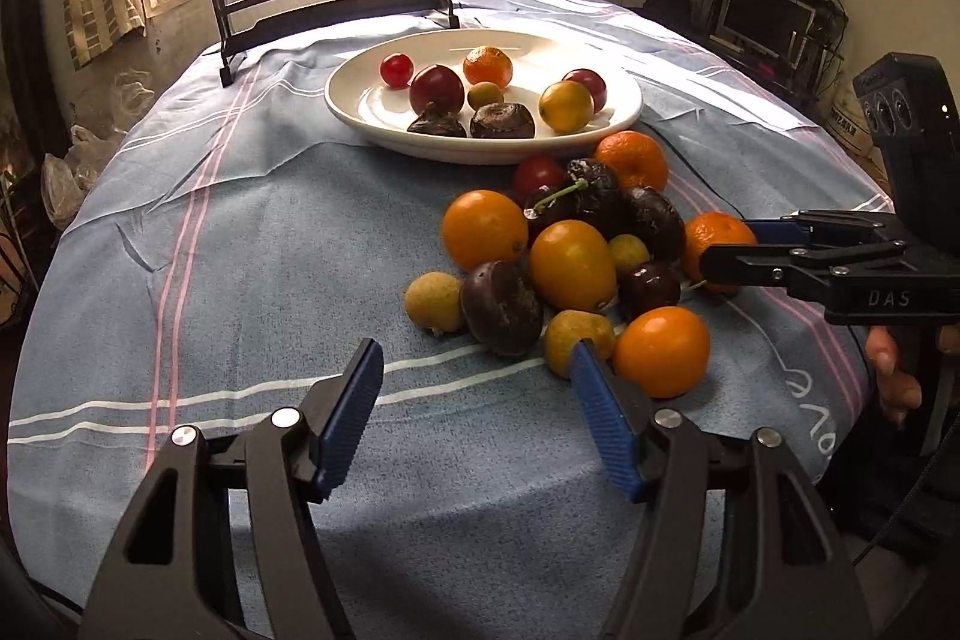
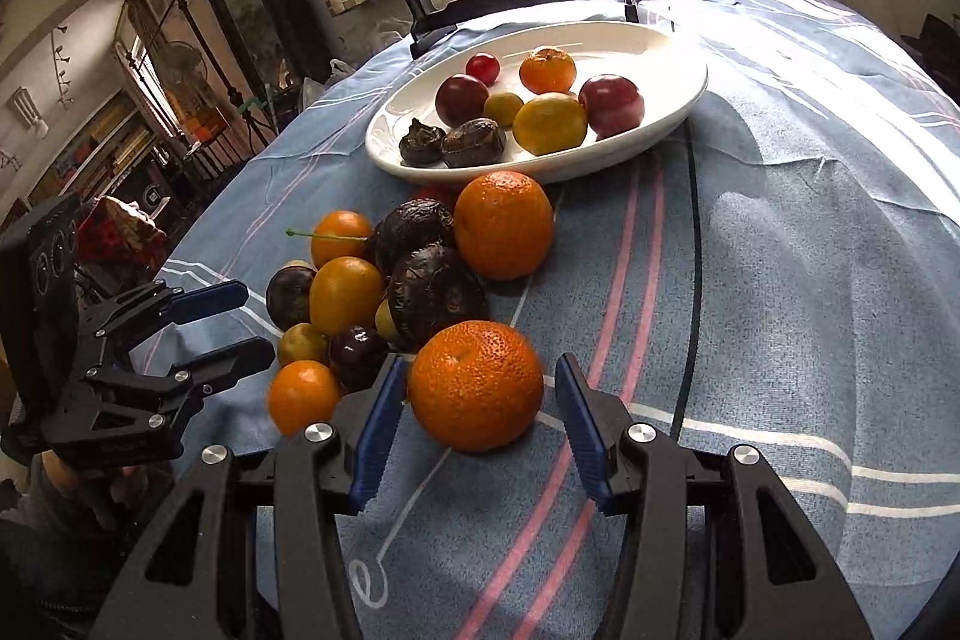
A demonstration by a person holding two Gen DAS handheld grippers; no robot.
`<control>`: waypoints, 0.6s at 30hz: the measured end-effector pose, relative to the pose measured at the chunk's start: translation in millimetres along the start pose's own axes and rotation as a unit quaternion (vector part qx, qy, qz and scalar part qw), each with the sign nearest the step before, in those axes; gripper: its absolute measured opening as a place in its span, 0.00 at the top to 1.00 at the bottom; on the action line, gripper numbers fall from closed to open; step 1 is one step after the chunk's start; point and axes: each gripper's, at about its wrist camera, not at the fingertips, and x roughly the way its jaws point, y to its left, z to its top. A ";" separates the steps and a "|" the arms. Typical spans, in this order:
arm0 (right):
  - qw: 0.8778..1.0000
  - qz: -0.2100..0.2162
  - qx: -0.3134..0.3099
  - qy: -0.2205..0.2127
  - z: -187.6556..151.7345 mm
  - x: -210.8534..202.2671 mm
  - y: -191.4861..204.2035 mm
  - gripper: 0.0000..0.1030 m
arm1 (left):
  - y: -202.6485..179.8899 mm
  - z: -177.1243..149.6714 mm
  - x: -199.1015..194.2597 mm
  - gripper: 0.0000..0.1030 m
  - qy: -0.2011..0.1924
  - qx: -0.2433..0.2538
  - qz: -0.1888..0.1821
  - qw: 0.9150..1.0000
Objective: Organize fruits
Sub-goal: 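Grasp a tangerine with the right tool while the left tool grasps a yellow pear-shaped fruit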
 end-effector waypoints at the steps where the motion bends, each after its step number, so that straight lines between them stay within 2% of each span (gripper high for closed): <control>1: 1.000 0.002 -0.003 0.000 -0.4 0.6 1.5 0.58 | -1.2 0.3 0.3 0.38 0.000 0.001 0.001 1.000; 4: 0.999 -0.013 -0.003 -0.030 -1.7 -9.7 0.1 0.58 | -3.9 2.7 0.1 0.38 -0.003 0.002 0.003 1.000; 8: 0.996 -0.024 0.041 -0.069 1.4 -30.0 -32.2 0.58 | -3.4 5.8 1.1 0.41 -0.009 -0.003 0.010 1.000; 9: 0.995 -0.033 0.052 -0.072 1.7 -32.8 -41.6 0.58 | -2.5 6.3 1.2 0.43 -0.011 -0.005 0.014 1.000; 10: 0.995 -0.038 0.062 -0.073 1.5 -34.1 -49.9 0.58 | -1.6 6.9 2.5 0.52 -0.009 -0.005 0.018 1.000; 11: 0.994 -0.037 0.072 -0.073 0.7 -34.9 -56.4 0.58 | -1.0 7.0 4.9 0.56 -0.002 -0.004 0.019 1.000; 13: 0.994 -0.025 0.081 -0.072 -1.0 -34.8 -62.4 0.58 | -2.1 4.3 7.2 0.56 0.006 0.001 0.014 1.000; 18: 0.995 -0.023 0.056 -0.074 -0.9 -32.7 -53.6 0.58 | -22.7 -1.8 -2.6 0.56 -0.008 0.033 -0.006 0.999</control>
